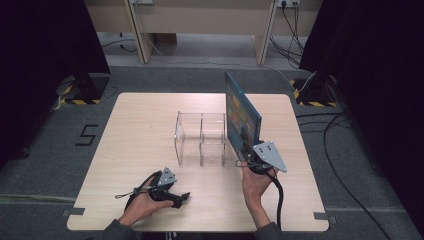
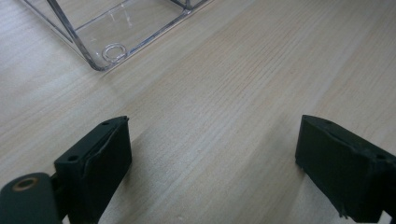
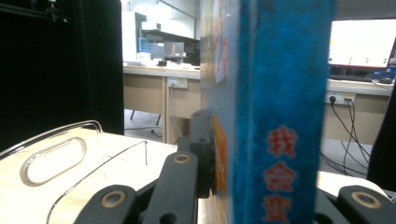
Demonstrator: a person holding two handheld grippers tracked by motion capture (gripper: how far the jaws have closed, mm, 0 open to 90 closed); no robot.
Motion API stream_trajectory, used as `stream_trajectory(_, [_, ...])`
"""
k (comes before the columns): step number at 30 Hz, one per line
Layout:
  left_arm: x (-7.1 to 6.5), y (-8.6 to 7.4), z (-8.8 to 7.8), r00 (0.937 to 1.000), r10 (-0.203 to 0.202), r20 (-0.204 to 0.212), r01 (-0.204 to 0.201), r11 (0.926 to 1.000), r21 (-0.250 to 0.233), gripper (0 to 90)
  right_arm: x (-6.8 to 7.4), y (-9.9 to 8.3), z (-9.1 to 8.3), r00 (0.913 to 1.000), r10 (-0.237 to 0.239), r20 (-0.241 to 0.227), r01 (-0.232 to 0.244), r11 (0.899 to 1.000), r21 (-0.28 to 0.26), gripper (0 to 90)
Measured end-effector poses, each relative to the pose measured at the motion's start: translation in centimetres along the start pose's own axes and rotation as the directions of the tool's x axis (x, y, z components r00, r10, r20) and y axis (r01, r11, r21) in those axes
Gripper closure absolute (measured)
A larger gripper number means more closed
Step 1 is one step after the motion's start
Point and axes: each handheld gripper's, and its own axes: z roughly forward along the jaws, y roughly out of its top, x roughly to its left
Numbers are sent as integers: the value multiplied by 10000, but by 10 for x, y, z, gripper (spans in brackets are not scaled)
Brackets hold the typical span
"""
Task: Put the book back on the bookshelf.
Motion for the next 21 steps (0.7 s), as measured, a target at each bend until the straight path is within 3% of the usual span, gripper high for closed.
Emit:
stream_trajectory(8, [0,0,0,10000,0,2,0,10000,0,97,4,-9,6,9992,-233,322,238,9996,-155,824])
stream_trajectory(15, [0,0,0,10000,16,14,-16,10000,2,97,6,-13,5,9995,-89,313,95,9998,-195,822])
stream_trajectory(21, [-1,0,0,10000,12,0,-12,10000,-11,97,5,-14,-1,9995,195,233,-197,9998,76,815])
